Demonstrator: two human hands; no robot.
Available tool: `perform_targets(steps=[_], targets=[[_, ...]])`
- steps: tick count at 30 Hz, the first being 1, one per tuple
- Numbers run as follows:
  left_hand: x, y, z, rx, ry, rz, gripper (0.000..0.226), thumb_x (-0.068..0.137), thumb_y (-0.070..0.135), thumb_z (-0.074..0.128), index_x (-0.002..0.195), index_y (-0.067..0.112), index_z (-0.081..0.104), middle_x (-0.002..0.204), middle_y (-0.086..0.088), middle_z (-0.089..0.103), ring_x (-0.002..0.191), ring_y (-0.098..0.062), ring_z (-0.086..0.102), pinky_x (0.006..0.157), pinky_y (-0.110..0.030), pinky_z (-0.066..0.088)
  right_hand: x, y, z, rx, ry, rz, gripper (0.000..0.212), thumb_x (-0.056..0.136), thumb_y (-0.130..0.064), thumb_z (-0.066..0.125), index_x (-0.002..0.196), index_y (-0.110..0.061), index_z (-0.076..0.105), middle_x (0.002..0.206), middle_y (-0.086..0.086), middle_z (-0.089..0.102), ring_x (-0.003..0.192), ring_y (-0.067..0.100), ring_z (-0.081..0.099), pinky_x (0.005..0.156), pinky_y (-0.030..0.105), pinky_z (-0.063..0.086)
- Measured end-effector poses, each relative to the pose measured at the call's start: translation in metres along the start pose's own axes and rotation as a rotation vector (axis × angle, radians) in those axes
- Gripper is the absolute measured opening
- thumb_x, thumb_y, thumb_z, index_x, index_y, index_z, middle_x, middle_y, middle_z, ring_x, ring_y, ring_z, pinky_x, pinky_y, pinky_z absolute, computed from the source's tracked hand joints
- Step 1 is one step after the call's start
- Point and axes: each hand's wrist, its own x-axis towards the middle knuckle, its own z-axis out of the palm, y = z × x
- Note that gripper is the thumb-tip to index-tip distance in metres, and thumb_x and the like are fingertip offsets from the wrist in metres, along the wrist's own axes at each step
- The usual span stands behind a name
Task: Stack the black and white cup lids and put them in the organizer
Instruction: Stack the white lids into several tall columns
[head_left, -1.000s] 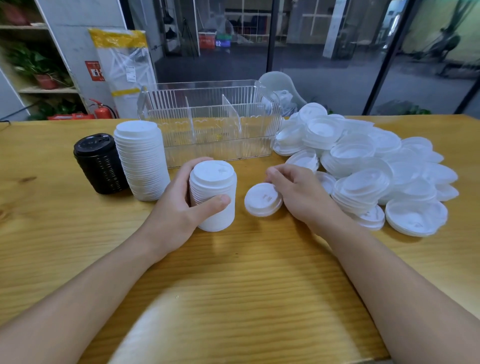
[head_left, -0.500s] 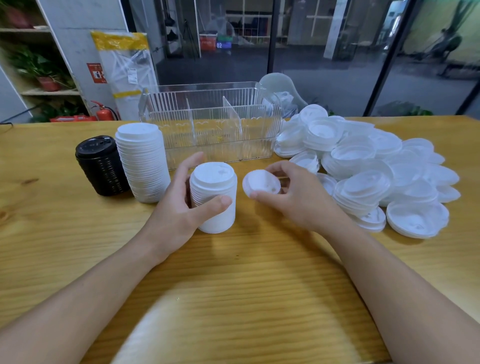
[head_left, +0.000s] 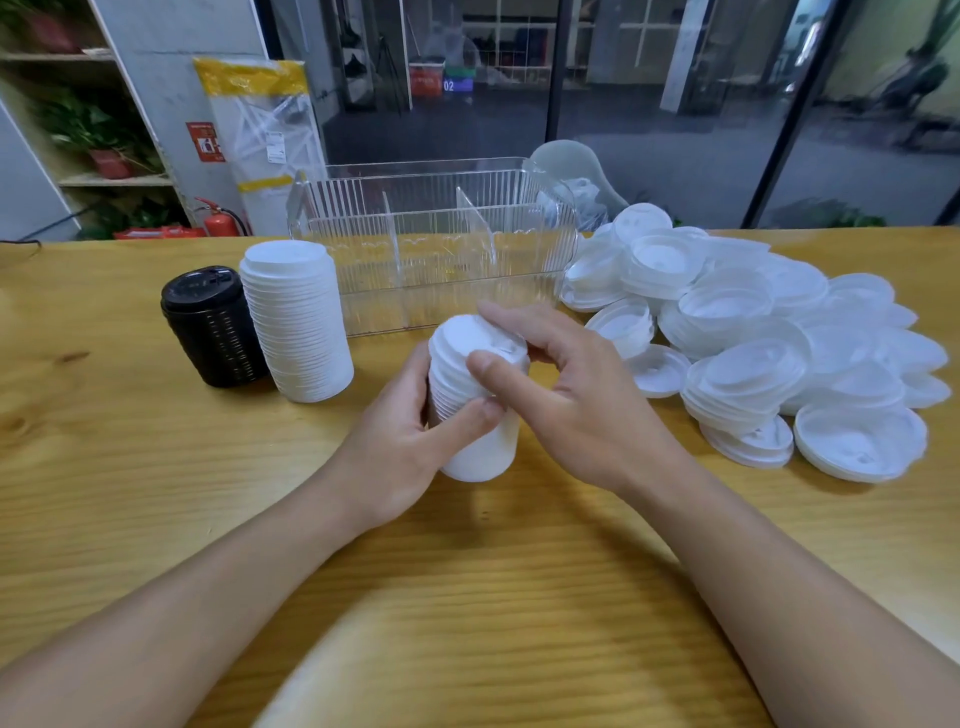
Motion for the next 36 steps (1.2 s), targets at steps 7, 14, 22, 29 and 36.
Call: perform_targets(steps=[7,14,22,29,36], targets=[[0.001,0.0,-0.003,-0.006,0.022,-0.021,0.066,0.094,0.045,0.084,0.151,0.027,0.055,0.142,-0.001,0.072,0.135,-0.024,0.067,0.117,-0.059,0.05,-0.003,0.001,-0.002,-0.02,-0.027,0.001,0.05,0.1,-0.05,0.073,0.144,-0.026,0.069,0.138,-0.018,0.07,0.131,-0.002,0.061,0.113,0.032,0.05],[0.0,-0.003,-0.005,-0.046,0.002,0.001,0.078,0.089,0.052,0.088,0.153,0.025,0.053,0.145,-0.003,0.07,0.137,-0.026,0.066,0.117,-0.058,0.05,-0.001,0.004,-0.004,0.074,-0.091,0.045,0.054,0.098,-0.049,0.078,0.146,-0.026,0.067,0.135,-0.019,0.072,0.128,0.0,0.065,0.112,0.036,0.053],[0.001,0.0,-0.008,-0.012,0.056,0.031,0.065,0.095,0.046,0.075,0.152,0.03,0.047,0.14,0.016,0.069,0.132,-0.008,0.065,0.101,-0.021,0.053,0.007,0.026,-0.023,-0.141,0.051,0.232,0.056,0.104,-0.061,0.06,0.153,-0.035,0.056,0.139,-0.015,0.067,0.107,0.001,0.069,0.101,0.037,0.055],[0.0,0.005,-0.009,0.005,0.125,0.022,0.059,0.1,0.04,0.078,0.15,0.027,0.048,0.13,0.024,0.071,0.125,0.0,0.066,0.095,-0.013,0.051,0.008,0.056,-0.03,-0.554,-0.028,0.379,0.081,0.099,-0.054,0.07,0.164,-0.022,0.034,0.151,0.002,0.05,0.126,0.022,0.061,0.103,0.041,0.052],[0.001,0.007,-0.01,0.024,0.126,0.018,0.058,0.098,0.037,0.074,0.149,0.027,0.048,0.131,0.021,0.071,0.125,-0.001,0.067,0.097,-0.014,0.051,0.008,0.055,-0.026,-0.36,-0.025,0.287,0.05,0.093,-0.03,0.084,0.139,-0.023,0.067,0.113,-0.01,0.064,0.09,0.004,0.065,0.093,0.029,0.056]])
